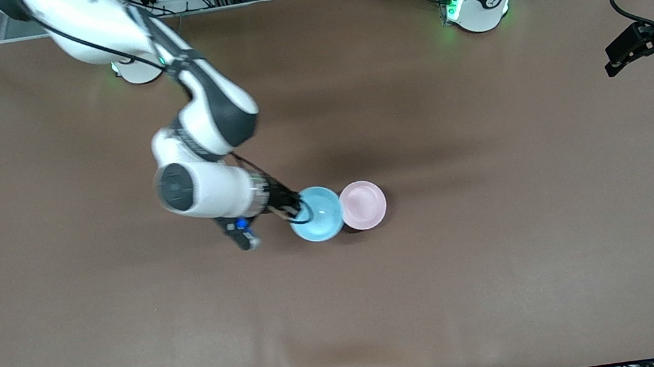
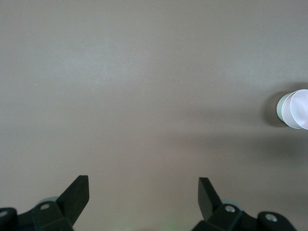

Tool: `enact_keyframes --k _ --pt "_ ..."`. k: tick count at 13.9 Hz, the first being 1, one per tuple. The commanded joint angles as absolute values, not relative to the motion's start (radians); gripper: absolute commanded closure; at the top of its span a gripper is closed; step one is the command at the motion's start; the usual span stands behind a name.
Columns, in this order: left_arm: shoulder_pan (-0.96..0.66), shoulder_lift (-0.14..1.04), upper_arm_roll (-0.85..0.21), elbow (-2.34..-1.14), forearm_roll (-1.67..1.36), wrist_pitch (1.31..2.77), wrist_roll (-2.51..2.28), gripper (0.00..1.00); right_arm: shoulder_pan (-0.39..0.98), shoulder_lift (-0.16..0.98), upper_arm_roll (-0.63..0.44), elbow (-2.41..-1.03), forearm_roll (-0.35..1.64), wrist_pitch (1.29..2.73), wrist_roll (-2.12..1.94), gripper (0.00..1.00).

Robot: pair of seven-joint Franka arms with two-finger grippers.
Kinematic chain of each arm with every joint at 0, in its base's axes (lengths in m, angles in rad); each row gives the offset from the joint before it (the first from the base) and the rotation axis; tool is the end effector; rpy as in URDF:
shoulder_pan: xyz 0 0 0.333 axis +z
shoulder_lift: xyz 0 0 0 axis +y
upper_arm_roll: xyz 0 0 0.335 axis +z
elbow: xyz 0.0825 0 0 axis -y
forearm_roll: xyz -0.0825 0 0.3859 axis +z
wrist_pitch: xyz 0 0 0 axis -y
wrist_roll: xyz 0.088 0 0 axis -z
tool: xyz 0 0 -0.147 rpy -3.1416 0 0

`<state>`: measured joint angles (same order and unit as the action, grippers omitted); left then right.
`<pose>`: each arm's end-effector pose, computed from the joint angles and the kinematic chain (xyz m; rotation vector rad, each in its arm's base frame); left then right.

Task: Stack pink and blue bowls on white bowl
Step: 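Carry the blue bowl with the right gripper over the pink bowl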

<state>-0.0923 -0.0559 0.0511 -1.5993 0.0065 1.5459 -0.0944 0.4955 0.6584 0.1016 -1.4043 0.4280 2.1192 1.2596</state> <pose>0.5352 -0.0203 0.6183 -3.1370 -0.0836 -0.0042 0.6092 0.4371 0.3065 -2.5239 1.2216 0.4450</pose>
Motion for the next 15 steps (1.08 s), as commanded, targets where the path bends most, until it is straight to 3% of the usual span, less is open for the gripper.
enact_keyframes --k 1,14,15 --pt "-0.097 -0.052 0.054 -1.589 0.009 1.546 -0.074 0.0 0.563 0.73 0.084 -1.335 0.446 2.18 1.373 1.0" --pt "-0.106 -0.026 0.043 -1.585 0.003 1.574 -0.074 0.0 0.641 0.822 0.08 -1.339 0.426 2.261 1.414 1.0" --pt "-0.106 -0.026 0.043 -1.583 0.003 1.574 -0.078 0.0 0.641 0.83 0.08 -1.338 0.426 2.261 1.414 0.77"
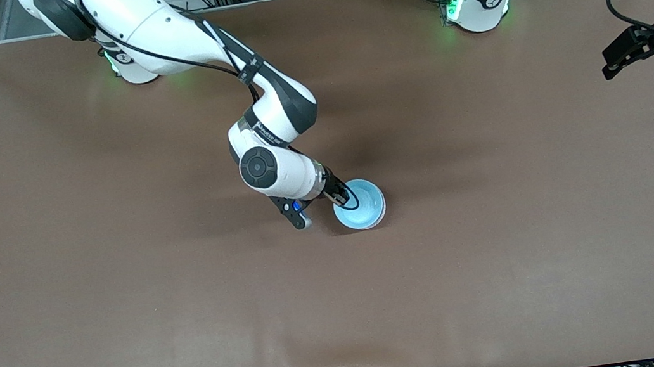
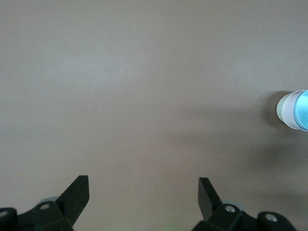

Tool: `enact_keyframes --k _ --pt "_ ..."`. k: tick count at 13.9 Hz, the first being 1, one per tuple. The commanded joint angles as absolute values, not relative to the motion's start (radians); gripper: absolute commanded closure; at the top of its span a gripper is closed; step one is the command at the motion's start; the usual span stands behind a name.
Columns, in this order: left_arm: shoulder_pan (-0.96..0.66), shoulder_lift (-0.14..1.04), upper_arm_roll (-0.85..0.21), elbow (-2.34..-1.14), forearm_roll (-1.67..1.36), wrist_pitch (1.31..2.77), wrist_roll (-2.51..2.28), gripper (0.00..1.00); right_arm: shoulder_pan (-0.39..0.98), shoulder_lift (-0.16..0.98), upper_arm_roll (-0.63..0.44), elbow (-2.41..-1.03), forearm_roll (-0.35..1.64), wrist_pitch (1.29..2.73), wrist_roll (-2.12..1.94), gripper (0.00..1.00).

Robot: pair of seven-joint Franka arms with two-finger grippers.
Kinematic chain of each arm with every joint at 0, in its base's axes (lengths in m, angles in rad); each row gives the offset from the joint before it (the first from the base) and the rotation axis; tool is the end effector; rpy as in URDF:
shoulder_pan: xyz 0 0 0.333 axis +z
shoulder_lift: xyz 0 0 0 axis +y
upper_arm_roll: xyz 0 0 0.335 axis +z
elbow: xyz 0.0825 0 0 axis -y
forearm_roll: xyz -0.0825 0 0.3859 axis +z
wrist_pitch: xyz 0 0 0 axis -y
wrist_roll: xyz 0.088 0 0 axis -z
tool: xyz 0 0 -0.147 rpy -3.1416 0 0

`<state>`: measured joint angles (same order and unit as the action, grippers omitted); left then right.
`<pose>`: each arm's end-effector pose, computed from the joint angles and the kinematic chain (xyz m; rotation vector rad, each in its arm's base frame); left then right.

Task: Stack pink and blue bowls on white bowl
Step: 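Lower the blue bowl into the pink bowl and open the right gripper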

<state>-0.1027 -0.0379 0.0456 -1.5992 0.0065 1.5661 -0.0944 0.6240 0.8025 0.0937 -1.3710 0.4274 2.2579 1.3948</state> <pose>0.5428 -0.0296 0.6105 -3.1366 -0.0585 -0.0080 0.5714 0.5114 0.2245 -2.5088 1.3210 0.4508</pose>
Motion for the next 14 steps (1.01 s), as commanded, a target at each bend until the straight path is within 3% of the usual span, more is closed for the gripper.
enact_keyframes --k 1,3,5,9,14 --pt "-0.106 -0.026 0.043 -1.585 0.003 1.574 -0.078 0.0 0.641 0.833 0.078 -1.338 0.425 2.263 1.413 0.27" --pt "-0.106 -0.026 0.043 -1.585 0.002 1.574 -0.078 0.0 0.635 0.83 0.074 -1.333 0.42 2.255 1.407 0.0" --pt "-0.103 -0.028 0.043 -1.585 0.0 1.574 -0.072 0.0 0.627 0.822 0.074 -1.303 0.347 2.237 1.405 0.0" --pt "-0.098 -0.032 0.043 -1.585 -0.002 1.572 -0.071 0.0 0.586 0.815 0.046 -1.157 0.273 2.047 1.394 0.0" --pt "-0.098 -0.029 0.043 -1.585 0.005 1.574 -0.071 0.0 0.412 0.744 0.046 -1.141 0.201 1.915 1.048 0.0"
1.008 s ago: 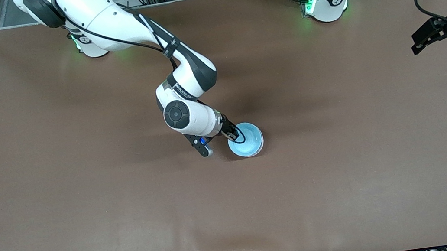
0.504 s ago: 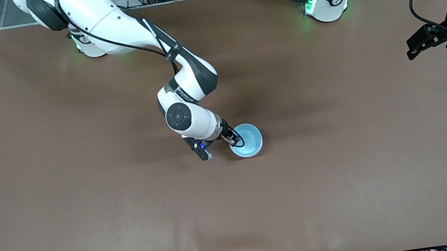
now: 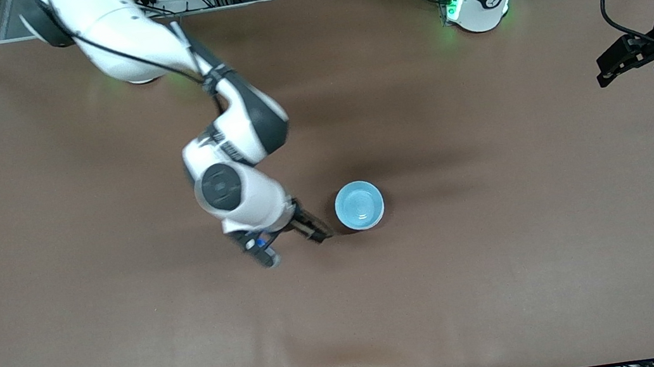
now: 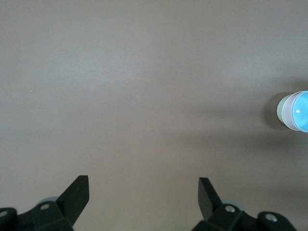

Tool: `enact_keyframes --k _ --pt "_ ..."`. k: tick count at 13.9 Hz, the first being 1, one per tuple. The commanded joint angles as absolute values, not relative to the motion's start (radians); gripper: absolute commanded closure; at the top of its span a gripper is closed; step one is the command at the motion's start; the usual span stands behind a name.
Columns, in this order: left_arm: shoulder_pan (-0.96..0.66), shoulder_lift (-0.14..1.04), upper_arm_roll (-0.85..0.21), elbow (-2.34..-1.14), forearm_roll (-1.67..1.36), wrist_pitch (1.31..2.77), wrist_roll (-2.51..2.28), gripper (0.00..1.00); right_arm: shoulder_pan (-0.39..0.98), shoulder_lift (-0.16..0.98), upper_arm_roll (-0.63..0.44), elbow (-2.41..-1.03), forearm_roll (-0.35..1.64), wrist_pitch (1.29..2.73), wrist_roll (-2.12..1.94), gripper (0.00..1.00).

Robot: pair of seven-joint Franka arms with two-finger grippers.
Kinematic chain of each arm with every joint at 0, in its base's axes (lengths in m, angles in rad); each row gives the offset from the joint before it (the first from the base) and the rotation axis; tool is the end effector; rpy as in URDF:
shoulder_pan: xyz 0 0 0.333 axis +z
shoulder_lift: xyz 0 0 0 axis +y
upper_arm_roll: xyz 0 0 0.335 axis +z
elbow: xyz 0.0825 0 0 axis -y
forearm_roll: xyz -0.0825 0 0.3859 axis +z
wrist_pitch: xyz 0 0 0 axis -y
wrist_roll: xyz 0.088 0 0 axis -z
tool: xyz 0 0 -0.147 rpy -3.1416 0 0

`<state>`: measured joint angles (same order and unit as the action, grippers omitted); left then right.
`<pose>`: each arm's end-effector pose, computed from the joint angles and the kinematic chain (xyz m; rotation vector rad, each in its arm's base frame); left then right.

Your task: Stack pink and blue bowls on white bowl

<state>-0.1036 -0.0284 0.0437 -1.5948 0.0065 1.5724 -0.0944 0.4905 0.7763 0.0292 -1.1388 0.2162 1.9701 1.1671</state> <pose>0.5465 -0.0315 0.6079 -3.1363 -0.0541 -0.0100 0.6707 0.4015 0.3225 -2.7501 1.0591 0.1907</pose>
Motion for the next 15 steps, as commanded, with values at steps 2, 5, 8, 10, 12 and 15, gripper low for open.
enact_keyframes --k 2,5,8,10,12,15 --pt "-0.1 -0.029 0.043 -1.585 0.005 1.574 -0.072 0.0 0.326 0.713 0.049 -1.14 0.202 1.823 0.884 0.0" --pt "-0.1 -0.029 0.043 -1.588 0.005 1.574 -0.072 0.0 0.191 0.634 0.049 -1.138 0.202 1.673 0.622 0.0" --pt "-0.097 -0.029 0.043 -1.586 0.005 1.574 -0.071 0.0 0.097 0.579 0.041 -1.138 0.196 1.576 0.438 0.0" --pt "-0.098 -0.031 0.043 -1.586 0.005 1.574 -0.071 0.0 0.04 0.542 0.044 -1.138 0.196 1.537 0.364 0.0" --pt "-0.097 -0.031 0.043 -1.588 0.005 1.574 -0.071 0.0 0.019 0.482 0.041 -1.138 0.158 1.477 0.298 0.0" --pt "-0.098 -0.031 0.043 -1.586 0.005 1.574 -0.071 0.0 0.014 0.381 0.041 -1.137 0.057 1.404 0.291 0.0"
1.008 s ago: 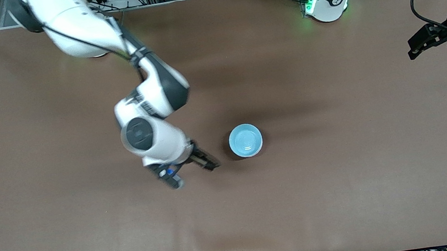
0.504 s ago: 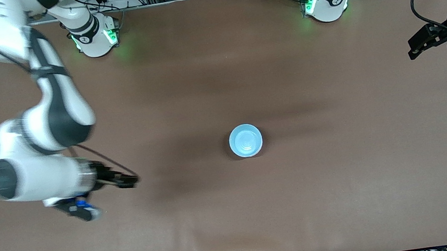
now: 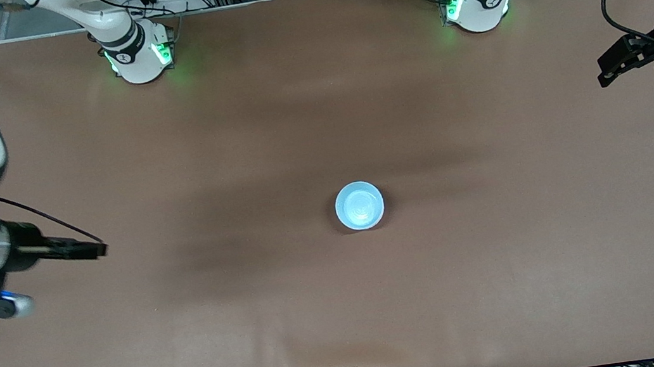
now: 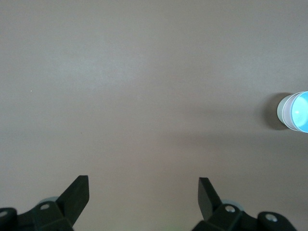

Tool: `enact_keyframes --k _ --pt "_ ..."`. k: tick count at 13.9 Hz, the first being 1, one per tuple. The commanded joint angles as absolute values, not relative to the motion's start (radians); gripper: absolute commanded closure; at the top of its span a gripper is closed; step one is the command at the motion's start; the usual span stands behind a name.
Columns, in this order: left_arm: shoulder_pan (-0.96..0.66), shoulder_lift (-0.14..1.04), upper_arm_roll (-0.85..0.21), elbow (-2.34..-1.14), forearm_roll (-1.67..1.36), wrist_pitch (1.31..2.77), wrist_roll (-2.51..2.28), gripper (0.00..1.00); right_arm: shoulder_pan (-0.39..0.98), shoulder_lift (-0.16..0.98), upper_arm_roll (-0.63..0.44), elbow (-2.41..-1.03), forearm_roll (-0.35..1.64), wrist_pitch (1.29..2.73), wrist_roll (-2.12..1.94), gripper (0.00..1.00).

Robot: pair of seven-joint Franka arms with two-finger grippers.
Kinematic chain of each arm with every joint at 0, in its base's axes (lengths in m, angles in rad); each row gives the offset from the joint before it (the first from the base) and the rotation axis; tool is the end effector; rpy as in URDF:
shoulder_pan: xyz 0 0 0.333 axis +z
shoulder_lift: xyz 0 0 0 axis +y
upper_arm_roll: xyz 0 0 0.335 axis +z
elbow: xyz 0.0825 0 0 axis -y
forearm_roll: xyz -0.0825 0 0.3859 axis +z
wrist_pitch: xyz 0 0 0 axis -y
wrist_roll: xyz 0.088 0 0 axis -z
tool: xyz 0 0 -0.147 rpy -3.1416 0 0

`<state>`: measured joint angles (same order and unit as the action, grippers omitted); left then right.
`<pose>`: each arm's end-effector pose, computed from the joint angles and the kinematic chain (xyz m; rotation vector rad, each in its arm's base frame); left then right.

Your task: Stack pink and blue bowls on white bowl

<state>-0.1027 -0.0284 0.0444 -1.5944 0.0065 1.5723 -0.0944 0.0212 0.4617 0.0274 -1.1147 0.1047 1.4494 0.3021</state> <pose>0.5465 -0.0306 0.6081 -3.1363 -0.0566 -0.0104 0.6767 0.0451 0.5207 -3.0169 0.3783 0.2210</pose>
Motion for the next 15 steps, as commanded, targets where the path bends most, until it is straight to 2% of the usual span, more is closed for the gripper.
enact_keyframes --k 1,4,7,11,15 --pt "-0.098 -0.031 0.043 -1.586 0.005 1.574 -0.071 0.0 0.008 0.342 0.038 -1.138 0.058 1.391 0.29 0.0" --pt "-0.098 -0.029 0.043 -1.585 0.003 1.574 -0.071 0.0 -0.005 0.223 0.045 -1.153 0.06 1.314 0.223 0.0" --pt "-0.1 -0.028 0.043 -1.586 0.003 1.577 -0.071 0.0 0.0 0.12 0.046 -1.255 0.011 1.269 0.187 0.0" --pt "-0.1 -0.029 0.043 -1.586 0.003 1.578 -0.071 0.0 -0.003 0.094 0.046 -1.293 0.002 1.316 0.154 0.0" --pt "-0.1 -0.029 0.043 -1.588 0.003 1.578 -0.071 0.0 -0.025 0.003 0.043 -1.454 -0.002 1.417 0.057 0.0"
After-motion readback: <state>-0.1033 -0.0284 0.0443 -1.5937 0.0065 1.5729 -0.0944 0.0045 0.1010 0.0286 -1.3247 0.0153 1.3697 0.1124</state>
